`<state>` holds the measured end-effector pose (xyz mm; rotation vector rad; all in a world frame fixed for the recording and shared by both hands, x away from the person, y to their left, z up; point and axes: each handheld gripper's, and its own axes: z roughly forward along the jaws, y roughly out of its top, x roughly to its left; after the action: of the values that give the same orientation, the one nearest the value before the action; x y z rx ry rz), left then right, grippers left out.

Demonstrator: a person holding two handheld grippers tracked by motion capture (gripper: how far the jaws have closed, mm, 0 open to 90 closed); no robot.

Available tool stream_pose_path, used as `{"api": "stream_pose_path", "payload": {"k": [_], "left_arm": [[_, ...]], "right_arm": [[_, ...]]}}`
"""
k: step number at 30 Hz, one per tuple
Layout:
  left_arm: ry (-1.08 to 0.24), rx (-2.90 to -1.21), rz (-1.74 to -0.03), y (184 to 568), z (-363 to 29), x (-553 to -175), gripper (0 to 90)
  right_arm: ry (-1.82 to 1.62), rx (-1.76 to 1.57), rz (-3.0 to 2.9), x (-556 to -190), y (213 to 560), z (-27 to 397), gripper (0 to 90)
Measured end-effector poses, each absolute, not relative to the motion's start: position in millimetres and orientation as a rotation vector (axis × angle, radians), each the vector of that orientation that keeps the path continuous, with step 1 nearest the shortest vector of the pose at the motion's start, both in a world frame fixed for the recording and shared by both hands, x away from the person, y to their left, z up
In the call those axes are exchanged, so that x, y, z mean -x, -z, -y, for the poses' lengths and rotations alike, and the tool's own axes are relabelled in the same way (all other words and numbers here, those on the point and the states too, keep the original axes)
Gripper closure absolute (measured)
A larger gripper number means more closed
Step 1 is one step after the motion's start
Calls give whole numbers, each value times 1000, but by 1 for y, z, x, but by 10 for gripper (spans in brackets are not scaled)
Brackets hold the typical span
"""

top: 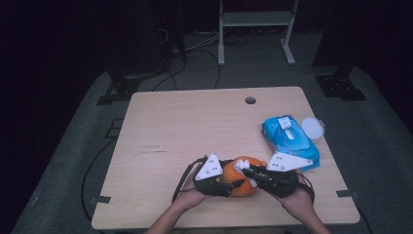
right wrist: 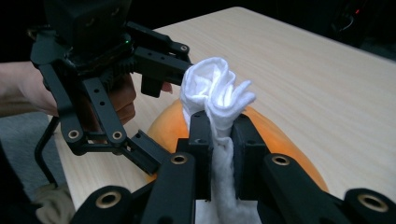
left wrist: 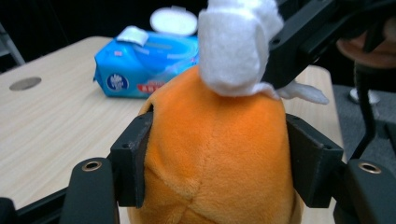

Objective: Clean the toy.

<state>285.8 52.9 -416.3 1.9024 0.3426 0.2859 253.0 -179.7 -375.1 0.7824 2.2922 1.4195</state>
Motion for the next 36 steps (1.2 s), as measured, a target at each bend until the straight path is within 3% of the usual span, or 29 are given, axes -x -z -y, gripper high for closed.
{"api": "stream_pose_path", "payload": {"k": [5,13,36], "left_arm": [[-301,-1945,-347,418,-50,-286,321],[-235,-1926,-337,428,-51,-296,108],[-154,-1852,-316,432,-67,-305,94]], "right_arm": [[-1425,-869,-2300,-261,383,191,794],[-1418,-944,-2326,-268,402,199,793],[-1387,-1017,-2282,-274,406,216,793]]}}
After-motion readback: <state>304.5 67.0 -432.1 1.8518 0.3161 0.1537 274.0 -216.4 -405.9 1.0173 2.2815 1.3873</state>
